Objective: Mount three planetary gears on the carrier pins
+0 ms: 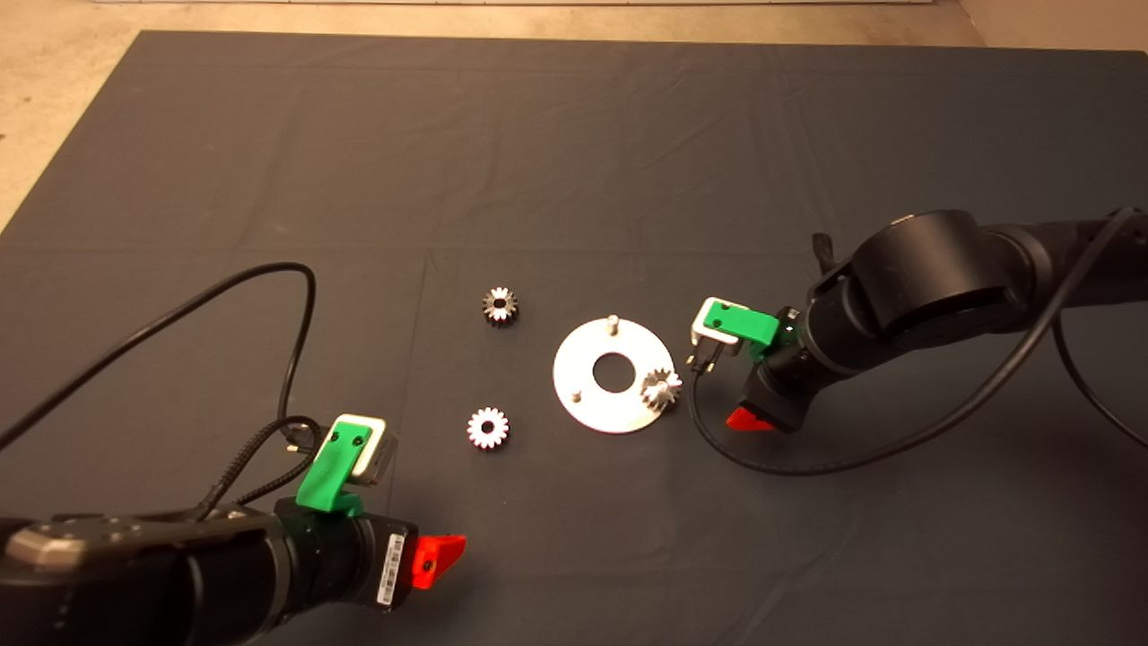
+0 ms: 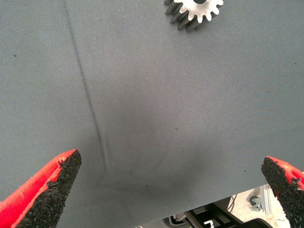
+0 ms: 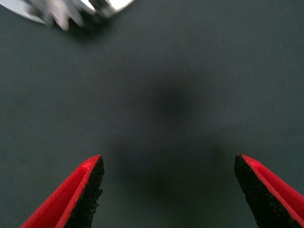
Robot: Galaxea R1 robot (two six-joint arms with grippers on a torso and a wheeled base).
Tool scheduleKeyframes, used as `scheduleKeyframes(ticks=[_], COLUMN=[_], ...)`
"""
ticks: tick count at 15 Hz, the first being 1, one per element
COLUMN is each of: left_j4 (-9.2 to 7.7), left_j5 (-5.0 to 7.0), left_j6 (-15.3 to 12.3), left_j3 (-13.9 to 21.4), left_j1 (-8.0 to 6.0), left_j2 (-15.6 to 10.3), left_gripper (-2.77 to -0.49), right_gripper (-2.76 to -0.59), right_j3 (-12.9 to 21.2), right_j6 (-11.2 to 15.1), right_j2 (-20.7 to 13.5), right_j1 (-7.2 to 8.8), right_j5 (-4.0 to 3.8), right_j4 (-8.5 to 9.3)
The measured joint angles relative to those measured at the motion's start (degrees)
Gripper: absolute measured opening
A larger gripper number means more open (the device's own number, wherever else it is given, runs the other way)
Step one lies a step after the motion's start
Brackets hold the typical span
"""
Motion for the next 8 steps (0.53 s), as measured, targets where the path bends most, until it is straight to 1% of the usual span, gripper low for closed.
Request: scheduleKeyframes(ticks=[1,2,5,6,7,8], left_j4=[0.0,0.0,-0.04,-0.24,-0.67,-0.94], left_j5=[0.02,0.0,0.02,0.02,-0.02,0.02], left_j6=[0.11,0.15,1.19,2.46,3.45,4.57], left_j3=[0.0,0.0,0.0,0.0,0.0,0.0], left_j1=[0.0,0.0,-0.04,-0.09,-0.52,-1.05], left_j2=[0.0,0.0,0.02,0.0,0.02,0.02], left_gripper=[-0.51,-0.51,-0.51,-0.51,-0.51,-0.51], right_gripper=[-1.34,-1.34,-1.34,-1.34,-1.34,-1.34], right_j3=[1.91,4.43,11.14,12.59,13.62,14.29], right_j6=[2.51,5.6,14.9,17.35,19.02,19.87], right_j2=[-2.16,-3.81,-6.95,-7.56,-8.02,-8.52], right_j1=[0.0,0.0,0.0,0.07,0.11,0.11], right_j5=[-0.26,-0.37,-0.16,0.04,0.08,0.08], right_j4=[-0.02,0.0,0.09,0.04,-0.13,-0.5])
